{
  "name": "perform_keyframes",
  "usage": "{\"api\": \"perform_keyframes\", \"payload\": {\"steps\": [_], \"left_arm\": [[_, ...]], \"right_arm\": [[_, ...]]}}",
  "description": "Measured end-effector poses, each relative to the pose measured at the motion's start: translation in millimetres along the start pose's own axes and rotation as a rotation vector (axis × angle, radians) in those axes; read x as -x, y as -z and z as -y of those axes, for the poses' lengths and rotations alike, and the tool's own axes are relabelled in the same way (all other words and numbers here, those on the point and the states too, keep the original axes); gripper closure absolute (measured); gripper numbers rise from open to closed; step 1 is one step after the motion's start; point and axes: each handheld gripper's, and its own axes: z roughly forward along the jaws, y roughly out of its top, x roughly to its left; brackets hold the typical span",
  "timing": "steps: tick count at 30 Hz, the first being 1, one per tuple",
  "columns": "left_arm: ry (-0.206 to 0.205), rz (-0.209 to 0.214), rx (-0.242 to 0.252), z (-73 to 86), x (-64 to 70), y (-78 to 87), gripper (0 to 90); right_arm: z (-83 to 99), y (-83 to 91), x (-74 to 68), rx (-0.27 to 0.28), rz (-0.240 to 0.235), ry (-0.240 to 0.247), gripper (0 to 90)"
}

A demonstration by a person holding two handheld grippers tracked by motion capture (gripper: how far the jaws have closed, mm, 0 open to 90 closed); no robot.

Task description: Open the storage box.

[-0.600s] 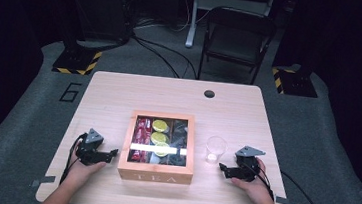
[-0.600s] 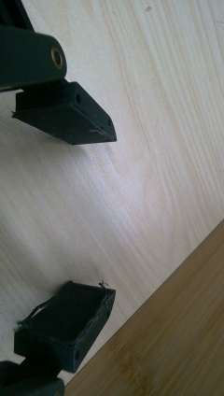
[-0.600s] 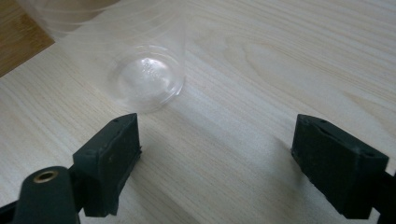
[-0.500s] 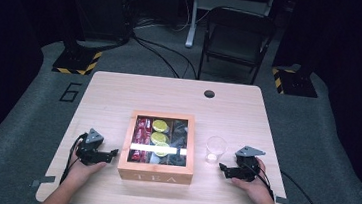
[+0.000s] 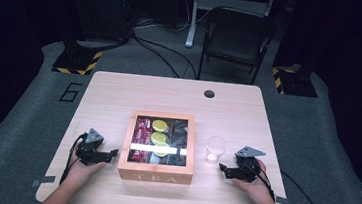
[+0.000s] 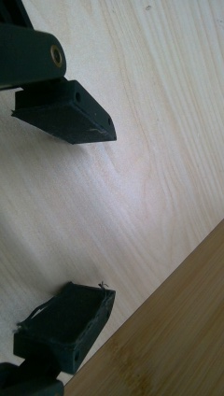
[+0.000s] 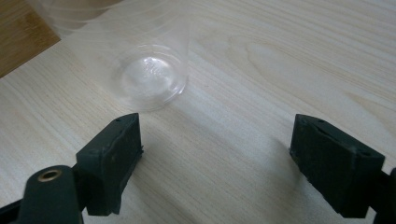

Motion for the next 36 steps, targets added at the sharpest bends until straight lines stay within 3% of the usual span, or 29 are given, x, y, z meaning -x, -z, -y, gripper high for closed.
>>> {"api": "perform_keyframes", "payload": {"steps": [10, 16, 22, 24, 26, 28, 32, 36], "left_arm": [[0.010, -0.005, -0.019, -2.0, -1.4, 1.9, 24.6], [0.017, -0.012, -0.042, -3.8, -2.4, 4.1, 29.4], [0.039, -0.020, -0.067, -6.4, -2.9, 6.8, 35.1], [0.048, -0.003, -0.077, -7.3, -4.1, 8.8, 36.8], [0.056, 0.000, -0.069, -7.5, -4.2, 9.5, 38.7], [0.062, 0.014, -0.075, -9.0, -3.3, 12.0, 39.6], [0.089, 0.045, -0.028, -14.2, 1.1, 20.5, 40.7], [0.068, 0.046, -0.007, -18.4, 6.1, 28.7, 41.8]], "right_arm": [[0.5, 1.2, 0.5, 0.004, 0.001, 0.004, 20.7], [0.2, 2.7, 2.8, 0.008, 0.007, 0.003, 27.5], [-3.1, 5.7, 0.3, -0.019, 0.004, 0.005, 38.6], [-4.8, 7.8, -0.2, -0.044, 0.006, 0.001, 42.9], [-6.8, 9.7, -0.7, -0.037, 0.026, 0.018, 45.3], [-9.7, 13.4, -1.3, -0.025, 0.031, 0.008, 46.8], [-14.0, 20.1, -1.8, 0.003, 0.033, -0.025, 50.0], [-16.4, 22.3, -1.3, 0.007, 0.025, -0.034, 53.7]]}}
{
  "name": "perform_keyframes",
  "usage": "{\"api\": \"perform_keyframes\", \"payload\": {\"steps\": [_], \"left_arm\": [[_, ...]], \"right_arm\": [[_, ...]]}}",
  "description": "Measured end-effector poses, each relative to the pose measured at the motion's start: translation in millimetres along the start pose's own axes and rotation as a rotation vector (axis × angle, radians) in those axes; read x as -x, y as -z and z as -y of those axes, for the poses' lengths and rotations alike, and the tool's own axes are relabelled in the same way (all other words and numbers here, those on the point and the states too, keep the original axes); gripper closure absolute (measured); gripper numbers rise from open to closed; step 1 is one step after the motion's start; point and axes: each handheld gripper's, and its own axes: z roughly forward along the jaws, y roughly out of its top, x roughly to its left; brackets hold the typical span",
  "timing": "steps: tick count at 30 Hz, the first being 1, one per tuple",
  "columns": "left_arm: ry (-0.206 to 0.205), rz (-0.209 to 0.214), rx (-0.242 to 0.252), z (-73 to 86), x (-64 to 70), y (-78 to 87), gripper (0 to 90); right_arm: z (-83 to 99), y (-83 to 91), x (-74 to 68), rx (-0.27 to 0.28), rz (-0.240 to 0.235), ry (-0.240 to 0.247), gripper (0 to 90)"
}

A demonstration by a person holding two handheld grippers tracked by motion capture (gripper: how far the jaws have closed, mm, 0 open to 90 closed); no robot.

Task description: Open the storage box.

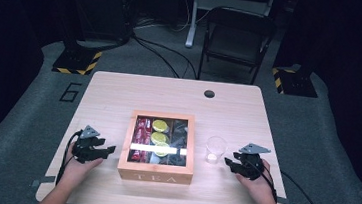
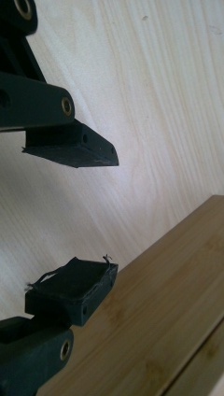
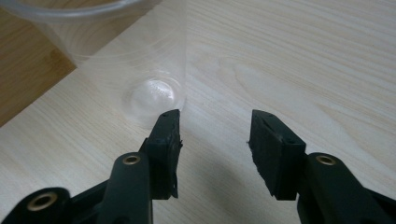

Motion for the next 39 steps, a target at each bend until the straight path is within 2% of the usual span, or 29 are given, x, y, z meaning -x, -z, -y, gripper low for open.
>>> {"api": "perform_keyframes", "payload": {"steps": [1, 6, 10, 12, 14, 17, 28, 39], "left_arm": [[0.000, 0.000, 0.000, 0.0, 0.0, 0.0, 41.9], [-0.002, -0.002, 0.001, -0.4, 2.5, 5.2, 42.0], [-0.012, 0.000, 0.001, -0.8, 3.7, 7.2, 41.6], [-0.014, -0.001, 0.006, -1.0, 3.3, 8.1, 41.5], [-0.015, -0.010, 0.016, -0.5, 3.1, 8.6, 41.5], [-0.008, -0.014, 0.018, -0.1, 2.9, 9.3, 41.4], [0.000, 0.002, 0.017, -0.5, 3.3, 9.5, 41.5], [0.009, -0.004, 0.025, 0.6, 2.0, 10.4, 41.4]], "right_arm": [[0.0, 0.0, 0.0, 0.000, 0.000, 0.000, 53.7], [-4.8, 6.4, -2.1, 0.025, 0.000, -0.064, 54.3], [-9.1, 8.0, -5.2, -0.002, 0.002, -0.077, 53.1], [-10.6, 11.0, -10.8, -0.008, 0.002, -0.062, 53.3], [-11.7, 16.0, -18.6, -0.017, 0.007, -0.024, 53.7], [-12.7, 22.9, -28.2, -0.012, 0.005, -0.010, 54.6], [-16.0, 47.2, -54.3, 0.044, -0.067, 0.007, 60.3], [-18.6, 52.4, -81.1, 0.069, -0.142, 0.065, 66.2]]}}
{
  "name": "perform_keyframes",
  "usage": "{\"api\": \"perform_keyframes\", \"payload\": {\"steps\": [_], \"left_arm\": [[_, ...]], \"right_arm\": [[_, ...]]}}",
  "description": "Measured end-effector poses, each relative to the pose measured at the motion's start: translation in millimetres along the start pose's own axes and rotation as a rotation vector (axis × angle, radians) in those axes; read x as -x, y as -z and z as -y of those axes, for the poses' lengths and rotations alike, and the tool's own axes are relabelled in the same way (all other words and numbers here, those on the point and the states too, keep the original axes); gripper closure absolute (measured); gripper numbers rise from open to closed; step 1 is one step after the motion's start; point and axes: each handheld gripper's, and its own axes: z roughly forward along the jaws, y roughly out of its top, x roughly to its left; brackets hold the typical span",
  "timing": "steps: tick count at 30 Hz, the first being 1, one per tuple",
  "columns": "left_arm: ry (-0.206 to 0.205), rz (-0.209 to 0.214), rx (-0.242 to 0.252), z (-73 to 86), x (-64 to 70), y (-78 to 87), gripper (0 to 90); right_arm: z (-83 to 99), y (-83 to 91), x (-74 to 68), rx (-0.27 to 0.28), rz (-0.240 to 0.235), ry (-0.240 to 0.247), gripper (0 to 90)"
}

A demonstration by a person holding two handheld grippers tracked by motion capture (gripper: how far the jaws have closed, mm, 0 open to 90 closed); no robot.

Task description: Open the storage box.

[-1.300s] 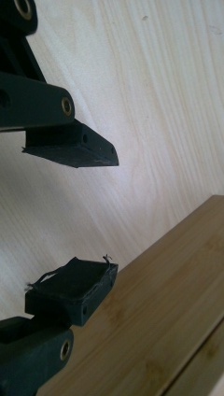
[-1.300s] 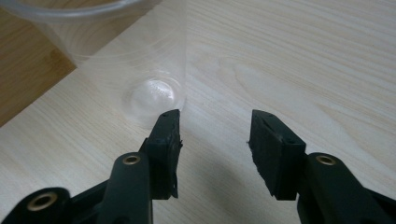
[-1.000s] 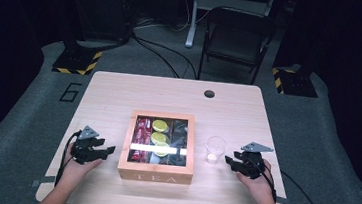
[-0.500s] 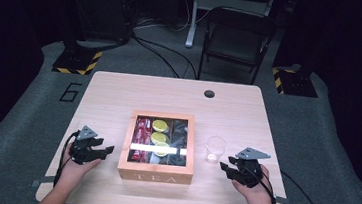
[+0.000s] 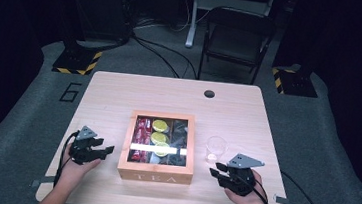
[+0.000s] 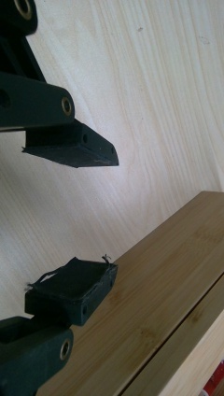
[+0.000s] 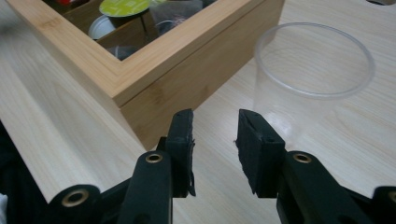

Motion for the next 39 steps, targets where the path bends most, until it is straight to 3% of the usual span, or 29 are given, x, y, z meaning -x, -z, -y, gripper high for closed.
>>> {"api": "perform_keyframes", "payload": {"steps": [12, 25, 29, 39], "left_arm": [[0.002, -0.004, 0.001, 0.4, -0.9, -0.1, 41.4], [0.001, -0.004, 0.004, 0.5, -1.3, -0.2, 41.4], [-0.001, -0.003, 0.002, 0.4, -1.5, -0.3, 41.4], [0.003, -0.002, 0.004, 0.5, -1.9, 0.6, 41.5]], "right_arm": [[-5.5, -9.4, -22.0, -0.004, -0.049, 0.056, 66.5], [-9.1, -12.4, -37.1, -0.004, -0.077, 0.082, 65.4], [-11.5, -11.7, -44.7, -0.002, -0.088, 0.117, 65.2], [-9.8, -21.1, -47.1, -0.027, -0.099, 0.128, 65.1]]}}
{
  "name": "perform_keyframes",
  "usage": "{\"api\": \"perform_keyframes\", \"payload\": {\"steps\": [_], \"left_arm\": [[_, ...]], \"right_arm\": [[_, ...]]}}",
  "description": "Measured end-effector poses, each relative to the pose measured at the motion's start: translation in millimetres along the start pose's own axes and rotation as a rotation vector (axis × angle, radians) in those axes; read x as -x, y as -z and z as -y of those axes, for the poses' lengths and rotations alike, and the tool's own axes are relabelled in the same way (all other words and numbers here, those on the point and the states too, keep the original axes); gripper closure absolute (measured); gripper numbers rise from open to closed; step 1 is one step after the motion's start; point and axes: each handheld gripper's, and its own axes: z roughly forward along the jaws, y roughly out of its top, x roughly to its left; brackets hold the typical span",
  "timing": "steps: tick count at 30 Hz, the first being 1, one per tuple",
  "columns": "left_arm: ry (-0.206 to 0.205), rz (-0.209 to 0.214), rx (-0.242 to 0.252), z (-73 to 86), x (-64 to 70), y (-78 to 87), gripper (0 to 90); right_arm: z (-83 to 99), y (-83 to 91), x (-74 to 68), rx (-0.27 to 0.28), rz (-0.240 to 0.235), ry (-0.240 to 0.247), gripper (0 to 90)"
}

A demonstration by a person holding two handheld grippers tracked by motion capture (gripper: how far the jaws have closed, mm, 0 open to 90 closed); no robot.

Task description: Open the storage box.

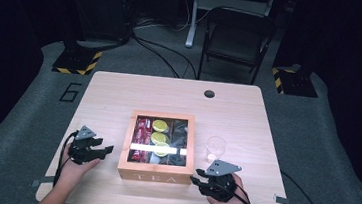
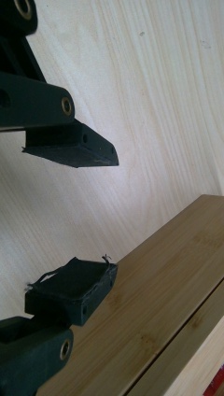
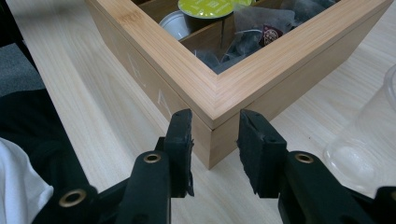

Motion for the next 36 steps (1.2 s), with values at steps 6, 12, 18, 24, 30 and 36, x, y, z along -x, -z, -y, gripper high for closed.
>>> {"api": "perform_keyframes", "payload": {"steps": [6, 12, 18, 24, 30, 36], "left_arm": [[-0.002, 0.000, 0.000, -0.2, 0.4, 0.0, 41.4], [0.000, -0.001, 0.001, 0.0, 0.0, 0.1, 41.4], [-0.002, 0.003, -0.004, -0.3, -0.2, 0.5, 41.4], [-0.002, 0.000, -0.001, -0.1, 0.2, -0.1, 41.5], [-0.003, -0.001, -0.003, 0.0, 0.2, -0.4, 41.4], [-0.002, 0.000, 0.001, 0.1, 0.9, -0.8, 41.3]], "right_arm": [[1.2, -6.4, 0.5, 0.002, 0.000, -0.010, 65.6], [1.2, -10.1, 0.9, 0.001, -0.007, -0.004, 68.2], [2.9, -10.5, 1.1, 0.000, 0.002, -0.012, 72.9], [6.0, -10.9, 2.2, -0.006, -0.001, -0.007, 76.4], [9.1, -13.0, 2.2, -0.022, -0.015, -0.012, 81.6], [9.6, -12.0, 1.9, -0.024, -0.016, -0.011, 83.5]]}}
